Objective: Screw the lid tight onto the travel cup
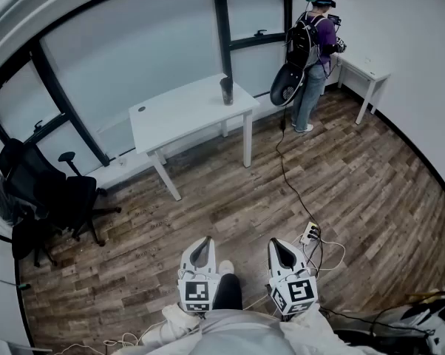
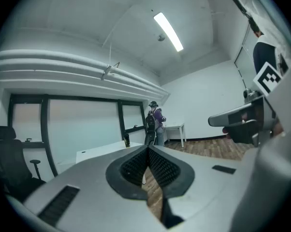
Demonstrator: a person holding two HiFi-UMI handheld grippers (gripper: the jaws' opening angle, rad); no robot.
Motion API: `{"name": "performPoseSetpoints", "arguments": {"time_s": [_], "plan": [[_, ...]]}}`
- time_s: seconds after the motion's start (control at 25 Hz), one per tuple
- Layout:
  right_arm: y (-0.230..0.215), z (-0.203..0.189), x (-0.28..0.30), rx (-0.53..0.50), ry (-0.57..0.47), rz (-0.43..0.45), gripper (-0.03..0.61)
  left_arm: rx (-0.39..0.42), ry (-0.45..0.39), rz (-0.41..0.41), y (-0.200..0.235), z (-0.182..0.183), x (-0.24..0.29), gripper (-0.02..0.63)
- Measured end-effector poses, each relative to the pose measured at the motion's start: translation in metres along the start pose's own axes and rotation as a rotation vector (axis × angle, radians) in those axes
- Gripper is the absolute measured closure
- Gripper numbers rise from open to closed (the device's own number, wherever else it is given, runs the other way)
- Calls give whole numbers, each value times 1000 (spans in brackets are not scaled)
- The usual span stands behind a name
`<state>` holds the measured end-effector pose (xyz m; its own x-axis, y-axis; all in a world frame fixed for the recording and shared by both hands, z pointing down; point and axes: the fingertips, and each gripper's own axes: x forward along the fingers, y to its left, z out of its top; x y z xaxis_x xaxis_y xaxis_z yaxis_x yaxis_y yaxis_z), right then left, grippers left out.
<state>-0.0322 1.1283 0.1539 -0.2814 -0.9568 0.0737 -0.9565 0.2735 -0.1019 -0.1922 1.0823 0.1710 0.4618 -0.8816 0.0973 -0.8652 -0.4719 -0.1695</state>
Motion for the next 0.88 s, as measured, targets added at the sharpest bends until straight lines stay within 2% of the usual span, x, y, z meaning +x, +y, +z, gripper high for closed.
{"name": "performPoseSetpoints", "arguments": {"time_s": [0.2, 0.56, 0.88], "plan": [[-20, 8, 96, -8, 8, -27, 557, -6, -3, 6, 63, -5, 82, 606], [-51, 43, 284, -28, 0, -69, 557, 4, -12, -39, 170, 9, 242, 606], [-62, 52, 389, -28, 13, -81, 557, -2, 10, -66, 229, 0, 334, 606]]}}
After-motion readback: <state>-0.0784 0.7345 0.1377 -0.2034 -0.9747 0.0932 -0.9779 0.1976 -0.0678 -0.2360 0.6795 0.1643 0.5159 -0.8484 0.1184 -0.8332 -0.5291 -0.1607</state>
